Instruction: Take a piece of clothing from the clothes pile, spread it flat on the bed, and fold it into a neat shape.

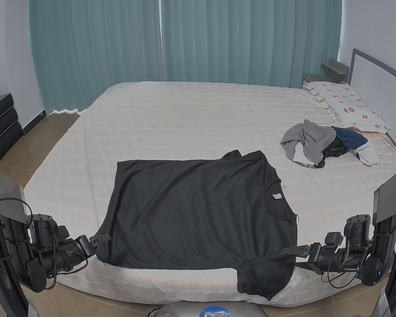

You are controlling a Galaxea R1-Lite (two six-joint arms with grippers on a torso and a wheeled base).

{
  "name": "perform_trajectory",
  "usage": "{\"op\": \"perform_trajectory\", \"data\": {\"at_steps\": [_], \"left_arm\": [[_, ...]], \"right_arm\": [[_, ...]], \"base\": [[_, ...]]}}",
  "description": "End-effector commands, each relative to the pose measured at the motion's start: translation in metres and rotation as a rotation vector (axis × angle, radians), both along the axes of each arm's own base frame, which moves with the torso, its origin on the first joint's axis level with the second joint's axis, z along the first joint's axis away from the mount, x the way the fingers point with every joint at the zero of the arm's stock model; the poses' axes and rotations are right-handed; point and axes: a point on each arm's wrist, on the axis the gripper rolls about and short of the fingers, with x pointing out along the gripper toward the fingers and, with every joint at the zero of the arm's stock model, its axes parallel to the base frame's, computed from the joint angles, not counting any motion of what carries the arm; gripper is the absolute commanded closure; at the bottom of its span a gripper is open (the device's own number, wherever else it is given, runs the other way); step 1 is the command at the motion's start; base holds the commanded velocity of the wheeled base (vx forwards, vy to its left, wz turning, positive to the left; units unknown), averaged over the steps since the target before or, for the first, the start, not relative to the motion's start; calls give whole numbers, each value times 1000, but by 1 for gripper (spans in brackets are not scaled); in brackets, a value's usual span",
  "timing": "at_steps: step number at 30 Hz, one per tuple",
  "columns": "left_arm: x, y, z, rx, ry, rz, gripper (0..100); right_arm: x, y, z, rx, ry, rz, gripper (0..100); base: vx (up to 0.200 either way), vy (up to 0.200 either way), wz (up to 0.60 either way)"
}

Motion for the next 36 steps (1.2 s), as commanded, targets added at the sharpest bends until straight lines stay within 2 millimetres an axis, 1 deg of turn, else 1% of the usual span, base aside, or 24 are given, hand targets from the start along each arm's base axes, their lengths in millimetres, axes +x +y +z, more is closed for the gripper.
{"op": "perform_trajectory", "data": {"at_steps": [1, 2, 6, 19, 23, 29, 30, 31, 32, 33, 34, 36], "left_arm": [[-4, 2, -1, -31, 31, 34, 0], [-5, 5, 0, -81, 45, 83, 0], [-4, 4, -1, -154, 74, 132, 0], [-4, -2, 0, -195, 81, 135, 0], [-2, -13, -1, -192, 82, 85, 0], [5, -23, -7, -171, 80, 43, 0], [15, -27, -11, -135, 57, 56, 0], [21, -28, -15, -111, 49, 65, 0], [21, -28, -15, -111, 49, 65, 0], [31, -28, -23, -74, 45, 82, 0], [33, -28, -25, -69, 44, 84, 0], [40, -28, -36, -58, 59, 92, 0]], "right_arm": [[-3, -1, -10, -2, 52, -3, 0], [-3, -1, -10, -1, 50, -4, 0], [-2, -2, -10, 2, 51, -11, 0], [0, -2, -5, 11, 26, -17, 0], [2, -4, -3, 21, 19, -37, 0], [2, -4, -3, 22, 24, -39, 0], [2, -4, -4, 22, 27, -39, 0], [2, -4, -4, 22, 27, -38, 0], [2, -4, -4, 22, 27, -38, 0], [3, -4, -4, 22, 27, -38, 0], [3, -4, -5, 21, 28, -38, 0], [3, -4, -5, 21, 30, -39, 0]], "base": [[-200, 200, 0], [0, 0, 0], [0, 0, 0], [0, 0, 0], [0, 0, 0], [0, 0, 0], [0, 0, 0], [0, 0, 0], [0, 0, 0], [0, 0, 0], [0, 0, 0], [0, 0, 0]]}}
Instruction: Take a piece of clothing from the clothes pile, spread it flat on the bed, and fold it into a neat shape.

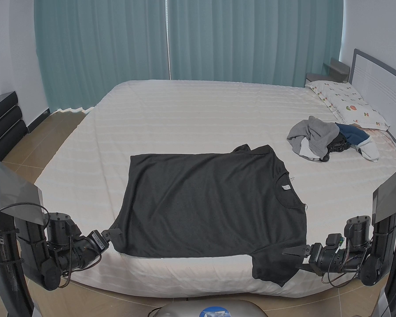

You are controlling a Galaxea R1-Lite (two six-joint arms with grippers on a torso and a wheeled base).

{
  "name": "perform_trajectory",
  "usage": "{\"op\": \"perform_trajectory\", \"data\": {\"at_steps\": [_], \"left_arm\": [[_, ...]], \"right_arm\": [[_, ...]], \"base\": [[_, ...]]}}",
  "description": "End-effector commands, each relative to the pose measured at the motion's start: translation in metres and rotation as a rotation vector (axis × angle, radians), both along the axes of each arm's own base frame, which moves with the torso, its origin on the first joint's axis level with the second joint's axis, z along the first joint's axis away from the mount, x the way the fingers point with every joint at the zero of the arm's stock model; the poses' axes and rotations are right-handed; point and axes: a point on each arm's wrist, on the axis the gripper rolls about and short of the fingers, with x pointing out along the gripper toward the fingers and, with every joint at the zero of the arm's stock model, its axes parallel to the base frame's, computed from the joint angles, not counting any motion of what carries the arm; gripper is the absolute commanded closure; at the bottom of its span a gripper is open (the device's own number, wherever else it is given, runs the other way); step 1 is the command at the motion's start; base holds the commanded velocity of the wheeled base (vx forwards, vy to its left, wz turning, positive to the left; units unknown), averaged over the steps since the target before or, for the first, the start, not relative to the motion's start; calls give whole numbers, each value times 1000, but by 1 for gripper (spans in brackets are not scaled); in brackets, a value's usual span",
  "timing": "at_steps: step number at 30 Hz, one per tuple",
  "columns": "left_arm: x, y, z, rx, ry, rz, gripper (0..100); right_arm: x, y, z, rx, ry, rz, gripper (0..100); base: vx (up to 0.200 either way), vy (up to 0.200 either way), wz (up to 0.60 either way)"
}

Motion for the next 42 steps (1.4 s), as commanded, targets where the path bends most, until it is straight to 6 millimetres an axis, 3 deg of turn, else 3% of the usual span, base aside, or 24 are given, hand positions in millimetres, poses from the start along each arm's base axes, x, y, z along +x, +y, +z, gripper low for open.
{"op": "perform_trajectory", "data": {"at_steps": [1, 10, 11, 19, 25, 42], "left_arm": [[19, -3, -28, 41, 31, 13, 0], [38, 1, -33, 59, -16, 62, 0], [41, 2, -34, 63, -21, 73, 100], [32, 3, -38, 114, 16, 134, 100], [9, 8, -36, 137, 70, 161, 100], [-4, 8, -35, 144, 104, 154, 100]], "right_arm": [[1, 1, 0, 2, -12, 1, 0], [4, 1, -3, 3, -8, 0, 0], [4, 1, -3, 3, -10, 0, 0], [3, 0, -2, 2, -10, -6, 0], [2, -1, -1, 2, -9, -5, 0], [-2, -4, -1, -45, -3, -65, 0]], "base": [[0, 0, 0], [0, 0, 0], [0, 0, 0], [0, 0, 0], [0, 0, 0], [0, 0, 0]]}}
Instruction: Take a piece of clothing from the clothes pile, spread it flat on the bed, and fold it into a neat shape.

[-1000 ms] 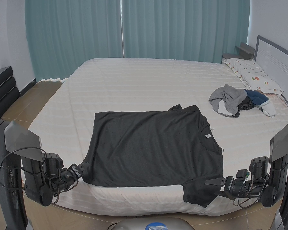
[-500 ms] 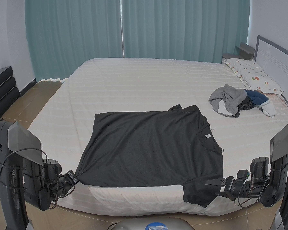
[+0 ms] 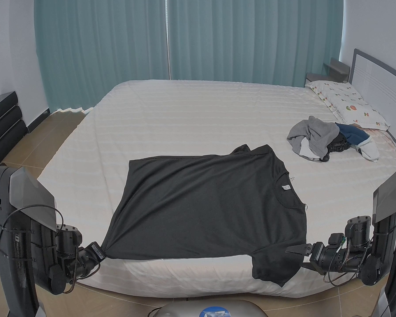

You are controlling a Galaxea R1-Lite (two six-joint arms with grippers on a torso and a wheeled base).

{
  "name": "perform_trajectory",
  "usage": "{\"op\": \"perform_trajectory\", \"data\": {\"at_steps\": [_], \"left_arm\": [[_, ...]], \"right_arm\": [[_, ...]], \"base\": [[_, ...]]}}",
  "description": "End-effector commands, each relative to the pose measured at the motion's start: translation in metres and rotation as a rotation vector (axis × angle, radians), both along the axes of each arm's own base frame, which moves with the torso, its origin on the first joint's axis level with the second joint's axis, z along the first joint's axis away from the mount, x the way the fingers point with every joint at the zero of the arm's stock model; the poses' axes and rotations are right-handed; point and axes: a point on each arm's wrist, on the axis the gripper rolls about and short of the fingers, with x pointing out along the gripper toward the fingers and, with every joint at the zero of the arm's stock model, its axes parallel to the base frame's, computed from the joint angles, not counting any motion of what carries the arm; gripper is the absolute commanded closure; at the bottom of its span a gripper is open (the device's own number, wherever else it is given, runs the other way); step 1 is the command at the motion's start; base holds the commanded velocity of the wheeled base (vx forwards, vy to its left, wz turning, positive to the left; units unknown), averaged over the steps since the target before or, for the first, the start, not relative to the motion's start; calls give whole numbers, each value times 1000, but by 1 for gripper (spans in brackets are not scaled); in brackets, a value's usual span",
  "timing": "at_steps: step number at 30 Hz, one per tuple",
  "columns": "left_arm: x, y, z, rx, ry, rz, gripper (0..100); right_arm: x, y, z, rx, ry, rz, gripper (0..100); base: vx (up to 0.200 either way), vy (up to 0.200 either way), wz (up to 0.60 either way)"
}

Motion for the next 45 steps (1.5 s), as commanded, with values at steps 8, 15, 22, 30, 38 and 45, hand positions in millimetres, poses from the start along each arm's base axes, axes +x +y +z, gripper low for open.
{"op": "perform_trajectory", "data": {"at_steps": [8, 15, 22, 30, 38, 45], "left_arm": [[2, 0, 3, -13, -27, 4, 0], [10, 14, 12, -110, -79, -60, 0], [12, 37, 19, -140, -161, -278, 0], [33, 34, 5, -13, -163, -406, 0], [30, 28, 1, -49, -95, -454, 0], [33, 15, -1, -48, -93, -489, 0]], "right_arm": [[-3, -1, 0, -2, 5, -8, 0], [-4, 1, 0, -1, 6, 1, 0], [-4, 3, -1, 3, 14, 16, 0], [-4, 5, -2, 4, 13, 26, 0], [-5, 6, -5, 2, 28, 32, 0], [-5, 6, -5, 0, 28, 31, 0]], "base": [[0, 0, 0], [0, 0, 0], [0, 0, 0], [0, 0, 0], [0, 0, 0], [0, 0, 0]]}}
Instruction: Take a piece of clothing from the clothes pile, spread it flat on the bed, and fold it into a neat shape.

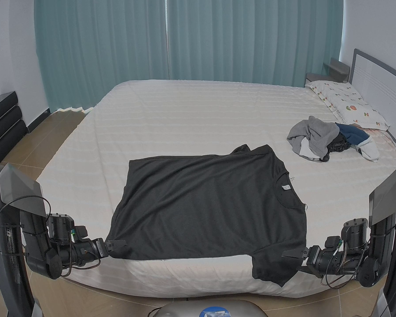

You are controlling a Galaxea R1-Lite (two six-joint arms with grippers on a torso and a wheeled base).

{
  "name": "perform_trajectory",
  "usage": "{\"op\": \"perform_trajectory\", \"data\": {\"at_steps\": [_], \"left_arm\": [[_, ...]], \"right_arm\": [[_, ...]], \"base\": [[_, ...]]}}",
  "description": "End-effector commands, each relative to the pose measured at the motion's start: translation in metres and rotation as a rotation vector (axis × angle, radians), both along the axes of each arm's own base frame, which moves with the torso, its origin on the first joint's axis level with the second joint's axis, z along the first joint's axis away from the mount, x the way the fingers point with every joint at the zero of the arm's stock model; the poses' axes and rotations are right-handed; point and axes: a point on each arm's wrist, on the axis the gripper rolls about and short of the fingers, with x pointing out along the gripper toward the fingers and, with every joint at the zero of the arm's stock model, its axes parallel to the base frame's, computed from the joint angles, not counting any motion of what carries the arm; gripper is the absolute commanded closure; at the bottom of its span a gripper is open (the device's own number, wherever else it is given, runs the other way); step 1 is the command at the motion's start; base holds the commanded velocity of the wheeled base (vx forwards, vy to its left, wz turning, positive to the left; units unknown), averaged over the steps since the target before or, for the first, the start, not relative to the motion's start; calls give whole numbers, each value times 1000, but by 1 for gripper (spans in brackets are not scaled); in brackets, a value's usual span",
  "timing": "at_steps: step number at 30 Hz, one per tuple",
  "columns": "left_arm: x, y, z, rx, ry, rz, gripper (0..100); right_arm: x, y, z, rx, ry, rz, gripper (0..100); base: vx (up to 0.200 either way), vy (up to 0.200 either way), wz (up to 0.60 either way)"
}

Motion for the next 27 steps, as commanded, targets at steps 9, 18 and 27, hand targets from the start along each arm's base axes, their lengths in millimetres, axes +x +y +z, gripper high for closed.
{"op": "perform_trajectory", "data": {"at_steps": [9, 18, 27], "left_arm": [[-4, -11, -3, 66, 26, 26, 100], [-8, -9, 0, -8, 70, 119, 100], [-15, -6, 4, -21, 86, 144, 100]], "right_arm": [[-3, 0, 0, -6, 1, -2, 0], [-3, -1, 2, -13, -11, -10, 0], [1, -3, -1, -103, -34, -86, 0]], "base": [[0, 0, 0], [0, 0, 0], [0, 0, 0]]}}
